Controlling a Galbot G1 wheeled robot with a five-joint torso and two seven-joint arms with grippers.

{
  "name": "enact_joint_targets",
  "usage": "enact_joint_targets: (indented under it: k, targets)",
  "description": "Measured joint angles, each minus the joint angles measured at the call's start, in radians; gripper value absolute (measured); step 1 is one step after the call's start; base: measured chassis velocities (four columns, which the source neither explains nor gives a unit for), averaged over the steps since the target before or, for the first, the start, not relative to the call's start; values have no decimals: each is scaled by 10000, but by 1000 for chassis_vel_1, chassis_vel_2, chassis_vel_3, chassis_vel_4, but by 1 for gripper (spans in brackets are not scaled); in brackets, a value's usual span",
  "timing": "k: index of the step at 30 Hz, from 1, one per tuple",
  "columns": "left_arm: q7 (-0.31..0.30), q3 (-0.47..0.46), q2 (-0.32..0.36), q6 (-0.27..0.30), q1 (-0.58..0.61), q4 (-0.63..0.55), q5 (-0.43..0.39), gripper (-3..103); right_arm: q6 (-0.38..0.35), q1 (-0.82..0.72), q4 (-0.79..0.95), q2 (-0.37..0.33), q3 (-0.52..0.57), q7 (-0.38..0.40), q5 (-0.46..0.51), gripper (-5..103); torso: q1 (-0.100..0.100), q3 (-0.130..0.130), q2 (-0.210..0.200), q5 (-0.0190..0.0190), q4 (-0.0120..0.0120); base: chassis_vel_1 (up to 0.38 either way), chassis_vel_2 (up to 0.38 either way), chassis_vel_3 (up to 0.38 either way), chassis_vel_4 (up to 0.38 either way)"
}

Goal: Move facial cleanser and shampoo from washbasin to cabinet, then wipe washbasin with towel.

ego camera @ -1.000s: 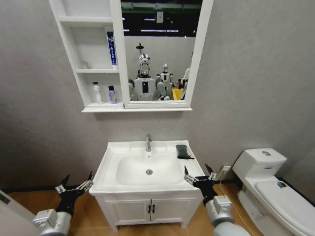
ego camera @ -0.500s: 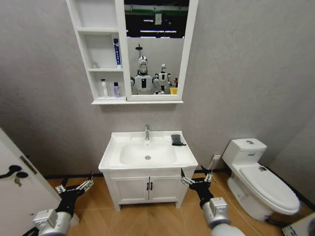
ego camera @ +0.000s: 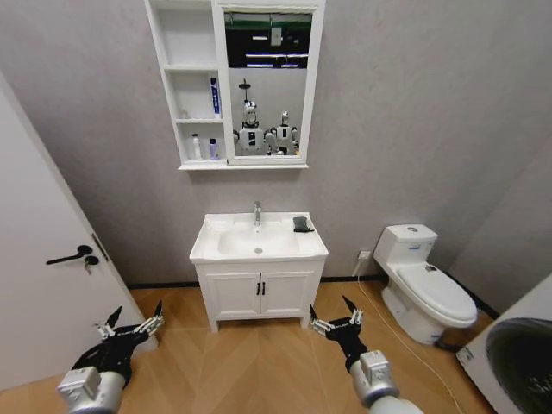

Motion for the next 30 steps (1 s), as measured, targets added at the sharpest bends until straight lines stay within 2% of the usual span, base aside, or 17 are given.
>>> enact_joint_targets:
  k: [2,3,5,7,8,11,13,14,16,23,30]
  targets:
    - [0,1,1,1,0,3,0,100,96,-20,1,-3,-19,-221,0,100,2,0,0,-38,-1,334,-371,-349,356]
    - [0,1,1,1,0,3,0,100,96,-20,1,-3,-19,-221,0,100,2,0,0,-38,-1,334,-368,-347,356]
    - [0,0,0,1,1,0,0,100,393,-18,-77,1,40,-625,-2,100,0,1,-1,-1,-3,361,-354,-344,319]
    - [0,0,0,1,1,0,0,100,559,29,-142,1,74,-721,3,100,-1,0,0,-8,-1,362,-326,-332,325]
    - [0,1,0,2,1,3,0,100,677,97,-203,-6,131,-786,-10,100,-5,-3,2,-38,0,256,-326,-277,295]
    - [-15,-2,0,1,4,1,0,100,721,159,-266,-19,190,-820,-75,100,-11,-4,5,-11,3,260,-107,-251,171]
    - [-16,-3,0,2,4,2,0,100,723,164,-269,-21,196,-822,-83,100,-11,-3,5,-13,4,131,-66,-158,110]
    - [-15,0,0,1,2,2,0,100,726,170,-271,-21,204,-823,-95,100,-10,-3,4,-23,-7,-12,-30,-70,73]
    - [-6,2,0,2,1,1,0,100,726,171,-275,-22,210,-823,-98,100,-7,-2,3,-13,-8,-80,-31,-39,14]
    - [-6,2,0,1,-2,2,0,100,726,184,-276,-22,215,-820,-101,100,15,5,-7,-18,4,-52,11,100,-33]
    - [-6,1,0,1,0,2,0,100,726,178,-276,-19,215,-813,-102,100,-1,-1,-1,-19,-1,9,11,-17,-8]
